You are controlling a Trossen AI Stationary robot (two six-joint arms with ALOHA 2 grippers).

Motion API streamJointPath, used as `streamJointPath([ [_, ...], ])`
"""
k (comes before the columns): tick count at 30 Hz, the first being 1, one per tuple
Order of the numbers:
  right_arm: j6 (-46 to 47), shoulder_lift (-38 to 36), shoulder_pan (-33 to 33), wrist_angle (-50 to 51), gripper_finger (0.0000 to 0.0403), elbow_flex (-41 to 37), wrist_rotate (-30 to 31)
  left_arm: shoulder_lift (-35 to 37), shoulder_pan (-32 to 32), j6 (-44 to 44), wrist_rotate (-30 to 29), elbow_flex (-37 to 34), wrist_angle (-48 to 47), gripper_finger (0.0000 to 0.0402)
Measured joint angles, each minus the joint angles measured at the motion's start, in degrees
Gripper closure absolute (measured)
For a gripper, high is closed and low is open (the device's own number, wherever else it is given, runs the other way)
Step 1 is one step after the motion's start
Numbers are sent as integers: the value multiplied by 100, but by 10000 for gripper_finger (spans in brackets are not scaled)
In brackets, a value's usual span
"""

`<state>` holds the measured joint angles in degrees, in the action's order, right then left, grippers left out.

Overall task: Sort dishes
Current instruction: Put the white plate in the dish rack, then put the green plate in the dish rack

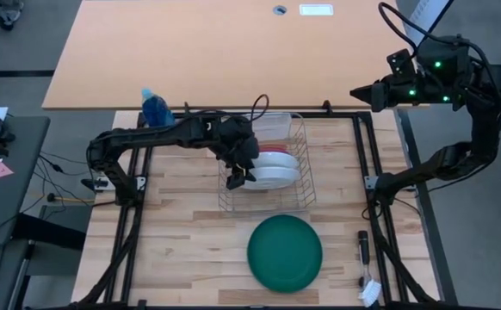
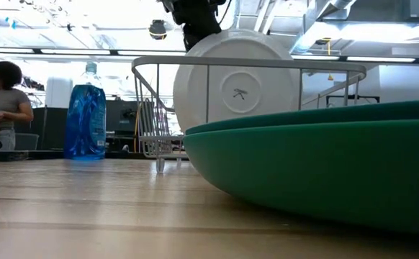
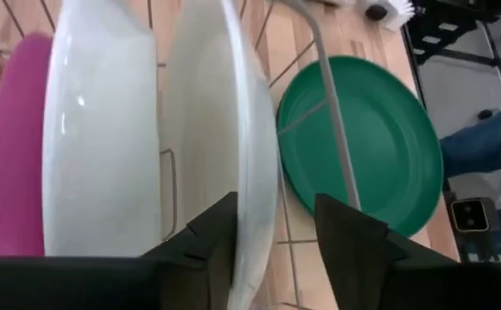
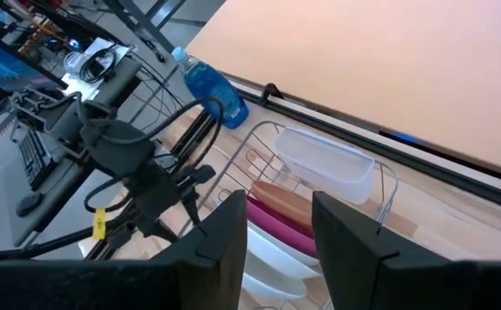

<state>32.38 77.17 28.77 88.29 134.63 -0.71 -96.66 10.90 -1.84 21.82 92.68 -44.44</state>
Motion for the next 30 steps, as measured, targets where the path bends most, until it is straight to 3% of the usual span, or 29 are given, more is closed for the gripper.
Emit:
streamJointPath([
  [5,-116,0,0,-2,269,-1,2,0,-3,86,-6,294,-1,242],
  [13,-277,0,0,-2,269,0,11,19,21,-110,40,745,-371,242],
  [24,-437,4,0,-2,269,-1,127,0,48,-108,-334,560,-449,258],
  [30,346,4,-5,185,269,-8,26,2,123,520,-409,754,-470,270],
])
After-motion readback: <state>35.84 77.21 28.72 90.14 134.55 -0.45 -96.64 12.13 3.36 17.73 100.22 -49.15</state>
